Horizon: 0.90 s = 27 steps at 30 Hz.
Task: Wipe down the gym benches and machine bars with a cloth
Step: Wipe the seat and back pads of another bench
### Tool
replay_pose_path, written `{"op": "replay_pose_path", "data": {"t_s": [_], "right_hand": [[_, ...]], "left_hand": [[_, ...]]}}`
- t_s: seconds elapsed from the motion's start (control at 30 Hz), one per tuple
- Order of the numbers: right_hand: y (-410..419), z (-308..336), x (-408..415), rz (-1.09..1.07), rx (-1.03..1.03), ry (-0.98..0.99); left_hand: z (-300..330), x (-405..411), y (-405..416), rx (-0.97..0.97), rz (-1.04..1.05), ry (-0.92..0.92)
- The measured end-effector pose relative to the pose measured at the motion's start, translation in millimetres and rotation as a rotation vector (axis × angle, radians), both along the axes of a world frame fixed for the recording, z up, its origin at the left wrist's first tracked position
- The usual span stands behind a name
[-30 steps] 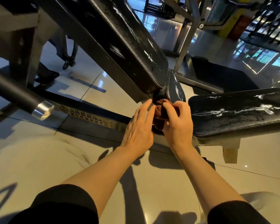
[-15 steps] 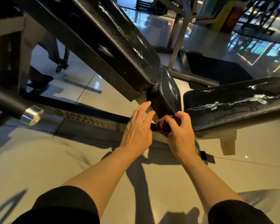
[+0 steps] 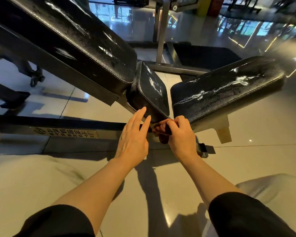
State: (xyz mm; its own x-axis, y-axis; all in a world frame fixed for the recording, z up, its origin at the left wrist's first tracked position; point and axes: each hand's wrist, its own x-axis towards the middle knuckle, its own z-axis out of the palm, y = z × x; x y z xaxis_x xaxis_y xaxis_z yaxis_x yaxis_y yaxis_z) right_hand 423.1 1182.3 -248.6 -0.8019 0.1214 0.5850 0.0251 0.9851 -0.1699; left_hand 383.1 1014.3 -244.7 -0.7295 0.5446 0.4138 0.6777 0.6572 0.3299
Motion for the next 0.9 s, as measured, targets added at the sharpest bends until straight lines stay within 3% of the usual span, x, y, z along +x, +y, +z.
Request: {"op": "replay_pose_path", "data": {"t_s": [0.13, 0.3, 0.53, 0.7, 0.8, 0.9], "right_hand": [[-2, 9, -1, 0.061, -0.022, 0.094], [-1, 0, 0, -0.029, -0.016, -0.02], [-16, 34, -2, 0.201, -0.211, 0.173], [-35, 50, 2, 0.418, -0.362, 0.087], [-38, 46, 3, 0.406, -0.468, -0.012], [-35, 43, 2, 0.388, -0.444, -0.046]], "left_hand": [[-3, 3, 9, 0.011, 0.053, -0.007], [-4, 3, 13, 0.038, 0.067, 0.016], [9, 4, 10, 0.17, -0.004, 0.043], [21, 12, 0, 0.318, -0.047, 0.06], [23, 10, -9, 0.349, -0.03, 0.079], [27, 5, -15, 0.337, 0.06, 0.137]]}}
